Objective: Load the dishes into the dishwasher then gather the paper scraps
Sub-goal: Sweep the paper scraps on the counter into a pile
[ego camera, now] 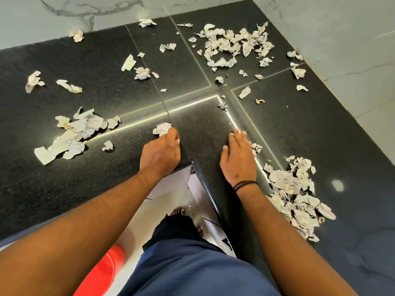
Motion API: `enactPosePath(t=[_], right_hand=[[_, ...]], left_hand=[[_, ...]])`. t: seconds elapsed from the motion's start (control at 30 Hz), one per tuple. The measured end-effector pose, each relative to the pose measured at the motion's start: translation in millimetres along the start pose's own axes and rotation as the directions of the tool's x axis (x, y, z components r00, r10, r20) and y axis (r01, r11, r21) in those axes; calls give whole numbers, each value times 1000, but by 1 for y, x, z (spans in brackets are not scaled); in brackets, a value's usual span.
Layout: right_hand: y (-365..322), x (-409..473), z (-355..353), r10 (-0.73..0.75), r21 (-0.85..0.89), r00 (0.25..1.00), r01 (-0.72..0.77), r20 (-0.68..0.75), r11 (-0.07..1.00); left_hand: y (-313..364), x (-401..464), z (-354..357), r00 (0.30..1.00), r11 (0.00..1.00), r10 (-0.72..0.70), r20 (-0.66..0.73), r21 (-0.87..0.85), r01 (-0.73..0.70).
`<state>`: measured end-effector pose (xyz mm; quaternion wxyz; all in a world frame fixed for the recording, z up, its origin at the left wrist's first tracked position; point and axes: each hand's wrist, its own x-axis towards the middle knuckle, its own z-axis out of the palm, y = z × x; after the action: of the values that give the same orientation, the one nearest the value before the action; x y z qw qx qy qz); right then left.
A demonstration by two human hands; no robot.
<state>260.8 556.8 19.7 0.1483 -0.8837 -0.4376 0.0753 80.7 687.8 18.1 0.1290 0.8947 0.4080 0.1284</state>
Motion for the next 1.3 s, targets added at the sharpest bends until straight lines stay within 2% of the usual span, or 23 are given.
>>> enactPosePath(t=[0.1,0.2,0.33,0.43,0.5,0.63,0.77,0.83,0.9,1.0,1.1,1.2,1.3], right_hand=[[13,-3,-3,122,91,979,-108,-166,990],[-1,19,-9,41,29,977,-35,-209,999],[-31,64,-11,-132,-50,991,134,36,990],[-32,81,-6,-157,-86,966,178,203,980],[-24,78,-2,-133,-104,965,159,224,982],[-9,47,5,-8,-103,996,16,84,995],[-6,26,3,138,-91,990,-136,26,987],[-14,30,-2,125,-43,992,-126,-28,991],[-33,40,-12,0,35,997,3,-78,999],[-76,58,-27,-255,180,966,245,36,953],[-112,64,-28,-399,319,872,307,282,896],[-123,63,-17,-390,342,803,249,450,906],[-117,63,-9,-307,286,829,187,468,940]], left_hand=[[0,0,0,1000,1000,4,-2,5,-4],[0,1,0,1000,1000,-6,5,-1,6],[0,0,-1,1000,1000,-14,7,-5,14],[1,-1,-2,1000,1000,-13,5,-5,13],[2,0,-2,1000,1000,-18,2,-2,18],[2,-1,-2,1000,1000,-27,2,-2,27],[2,-1,-2,1000,1000,-21,-2,-11,20],[2,-1,-2,1000,1000,-16,-5,-11,16],[2,-1,-3,1000,1000,-15,-1,-5,15],[2,0,-3,1000,999,-25,1,20,25],[2,1,-2,1000,999,-24,14,29,24],[0,2,-1,999,997,-12,45,73,9],[0,2,-2,999,999,-22,39,49,20]])
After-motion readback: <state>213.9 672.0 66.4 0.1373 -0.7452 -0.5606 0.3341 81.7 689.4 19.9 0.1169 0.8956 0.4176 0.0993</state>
